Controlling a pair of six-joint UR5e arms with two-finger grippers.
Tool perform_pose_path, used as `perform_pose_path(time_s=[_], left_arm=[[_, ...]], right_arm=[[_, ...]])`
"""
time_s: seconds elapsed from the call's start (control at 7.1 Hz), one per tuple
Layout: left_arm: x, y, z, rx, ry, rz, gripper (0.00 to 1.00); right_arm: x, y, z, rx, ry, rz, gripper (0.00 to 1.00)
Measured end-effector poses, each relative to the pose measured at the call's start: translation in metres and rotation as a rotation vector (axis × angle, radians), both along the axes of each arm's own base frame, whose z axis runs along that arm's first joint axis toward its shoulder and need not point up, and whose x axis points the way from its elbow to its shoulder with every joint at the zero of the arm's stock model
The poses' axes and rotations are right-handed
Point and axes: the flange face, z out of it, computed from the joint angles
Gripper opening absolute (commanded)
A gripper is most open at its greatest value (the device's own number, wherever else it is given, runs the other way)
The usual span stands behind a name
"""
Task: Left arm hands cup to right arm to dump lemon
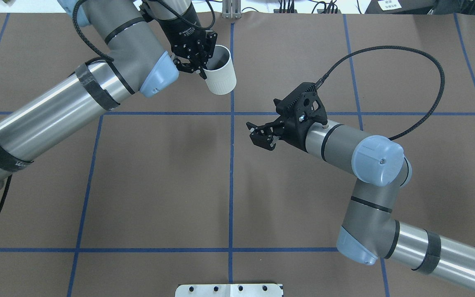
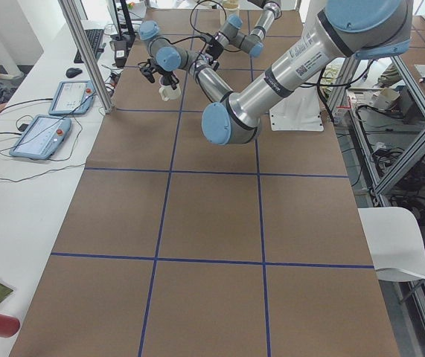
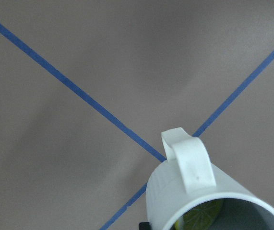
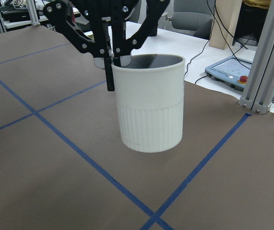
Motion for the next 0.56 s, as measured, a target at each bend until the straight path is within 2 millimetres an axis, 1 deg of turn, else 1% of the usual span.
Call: perform_pose_path(time_s=[0.28, 0.56], left_arm=[[0.017, 0.015, -0.016, -0.002, 0.028, 0.041, 0.0], [0.034, 0.032, -0.021, -0.009, 0.049, 0.089, 0.0]], right_arm=[[-0.002, 0.0, 0.001, -0.002, 0.005, 0.0, 0.98], [-0.003, -0.001, 0.002, -0.003, 0.007, 0.0, 0.98]])
